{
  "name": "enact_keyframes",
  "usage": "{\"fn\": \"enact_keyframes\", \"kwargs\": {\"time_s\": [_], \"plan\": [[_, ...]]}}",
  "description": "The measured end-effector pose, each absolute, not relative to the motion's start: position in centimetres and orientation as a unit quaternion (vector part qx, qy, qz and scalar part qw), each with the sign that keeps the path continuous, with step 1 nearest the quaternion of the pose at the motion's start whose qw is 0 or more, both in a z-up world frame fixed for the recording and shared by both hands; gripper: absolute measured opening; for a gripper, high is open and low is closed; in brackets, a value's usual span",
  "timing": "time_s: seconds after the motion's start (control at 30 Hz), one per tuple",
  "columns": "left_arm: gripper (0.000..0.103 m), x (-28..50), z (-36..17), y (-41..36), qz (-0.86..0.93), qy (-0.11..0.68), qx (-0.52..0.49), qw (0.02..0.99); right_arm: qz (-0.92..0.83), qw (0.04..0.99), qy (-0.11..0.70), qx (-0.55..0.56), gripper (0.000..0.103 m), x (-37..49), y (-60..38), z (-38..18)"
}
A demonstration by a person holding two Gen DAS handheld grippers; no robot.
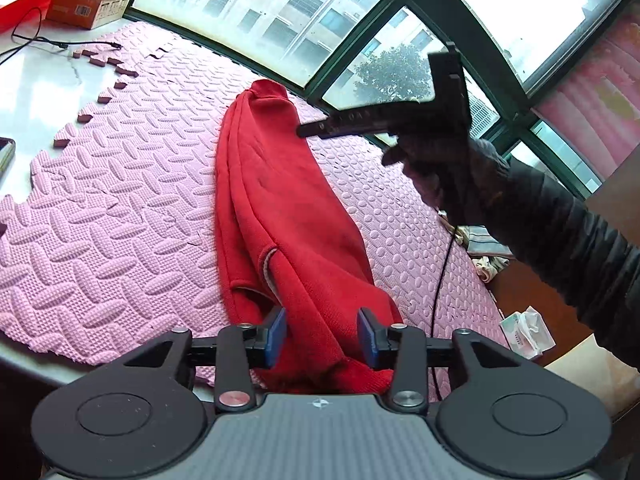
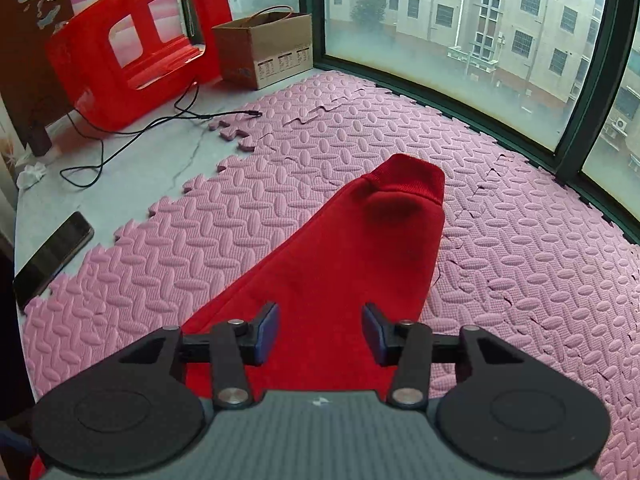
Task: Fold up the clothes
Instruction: 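Open both grippers and release the folded sweatpants, then hold the waistband end with the left gripper while the right gripper moves to the cuffs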
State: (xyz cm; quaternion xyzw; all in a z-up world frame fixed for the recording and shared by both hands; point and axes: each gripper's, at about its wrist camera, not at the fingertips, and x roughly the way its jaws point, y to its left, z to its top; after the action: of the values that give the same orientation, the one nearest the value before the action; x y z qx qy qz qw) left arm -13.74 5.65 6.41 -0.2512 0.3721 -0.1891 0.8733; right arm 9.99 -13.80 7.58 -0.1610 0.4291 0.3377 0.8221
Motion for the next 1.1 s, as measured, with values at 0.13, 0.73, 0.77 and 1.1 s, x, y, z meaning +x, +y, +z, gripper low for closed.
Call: {"fn": "enact_keyframes", "kwargs": {"time_s": [0.13,0.73,0.77,1.1], "plan": [[0.044,-12.8,7.8,6.0,-0.18,0.349,-0.236,0.889,0.372,0.803,0.423,-0.194,0.053,5.0,-14.6,7.1],[0.018,-3.1,3.3,5.0,-0.175,0.426,-0.192,0.867,0.432,0.809,0.392,-0.063,0.078,-2.8,-20.5,6.1],[0.018,-3.1,3.4,5.0,-0.174,0.426,-0.191,0.867,0.43,0.811,0.393,-0.056,0.079,-2.5,-21.0,6.2],[0.017,-1.9,3.6,4.6,-0.143,0.447,-0.159,0.869,0.432,0.798,0.417,0.055,0.088,4.6,-26.1,3.6]]}}
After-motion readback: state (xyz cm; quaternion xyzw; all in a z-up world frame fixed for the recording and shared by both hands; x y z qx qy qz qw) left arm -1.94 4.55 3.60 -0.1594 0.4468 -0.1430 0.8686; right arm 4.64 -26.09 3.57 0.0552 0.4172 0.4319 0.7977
